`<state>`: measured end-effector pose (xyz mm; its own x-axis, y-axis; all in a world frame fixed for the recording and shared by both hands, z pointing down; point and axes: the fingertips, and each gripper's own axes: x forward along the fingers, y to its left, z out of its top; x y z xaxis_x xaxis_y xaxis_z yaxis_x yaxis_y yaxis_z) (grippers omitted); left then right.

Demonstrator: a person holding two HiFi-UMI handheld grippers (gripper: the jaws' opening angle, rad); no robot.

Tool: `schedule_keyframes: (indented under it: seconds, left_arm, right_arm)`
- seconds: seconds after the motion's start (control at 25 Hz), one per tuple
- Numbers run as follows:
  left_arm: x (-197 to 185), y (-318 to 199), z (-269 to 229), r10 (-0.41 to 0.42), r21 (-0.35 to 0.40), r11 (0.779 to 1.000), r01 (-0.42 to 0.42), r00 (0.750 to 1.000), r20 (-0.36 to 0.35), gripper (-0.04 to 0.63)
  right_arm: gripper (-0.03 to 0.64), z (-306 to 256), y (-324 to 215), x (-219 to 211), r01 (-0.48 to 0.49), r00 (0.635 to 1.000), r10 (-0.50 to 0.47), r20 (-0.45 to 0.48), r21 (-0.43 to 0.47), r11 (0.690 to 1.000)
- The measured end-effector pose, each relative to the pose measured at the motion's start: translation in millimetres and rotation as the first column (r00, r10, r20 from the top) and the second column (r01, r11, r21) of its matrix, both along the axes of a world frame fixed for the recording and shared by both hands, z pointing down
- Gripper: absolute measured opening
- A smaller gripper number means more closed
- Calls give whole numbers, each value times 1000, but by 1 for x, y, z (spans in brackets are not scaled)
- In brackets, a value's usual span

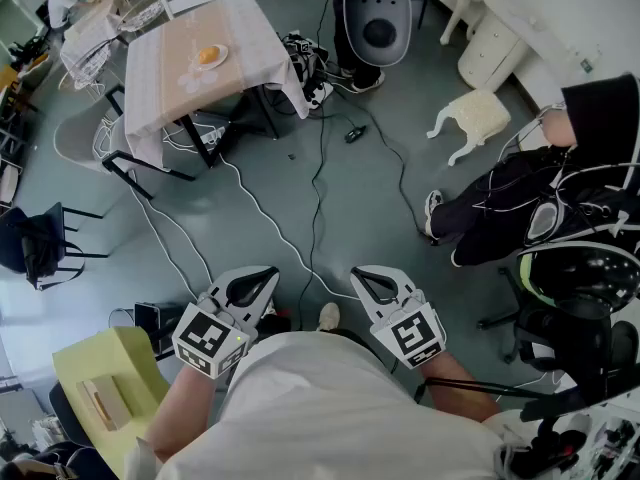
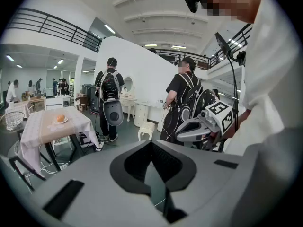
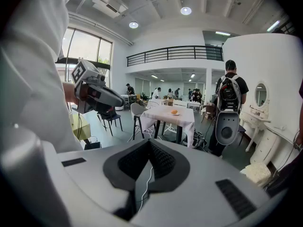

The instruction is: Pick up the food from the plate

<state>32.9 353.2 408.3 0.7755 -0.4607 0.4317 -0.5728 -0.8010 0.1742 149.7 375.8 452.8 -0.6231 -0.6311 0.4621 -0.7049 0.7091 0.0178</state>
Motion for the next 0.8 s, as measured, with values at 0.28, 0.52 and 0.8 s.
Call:
schedule_keyframes:
  seconds: [0.28,0.52,0.8]
  left_arm:
    - [-26,-5,14,-7,-18,1000,7,1000,-9,9]
    - [-69,-30,7,-20,20,1000,20,999,-31,9]
    - [-138,-56,8,-16,31,999,18,998,-54,9]
  right_arm:
    - [12,-2,-22,-23,19,999,-18,-32,23,1000]
    - [12,-9,-43,-69,40,998,-39,-40,26,999]
    - [19,-24,-86,-140,1,1000,-1,2,52,999]
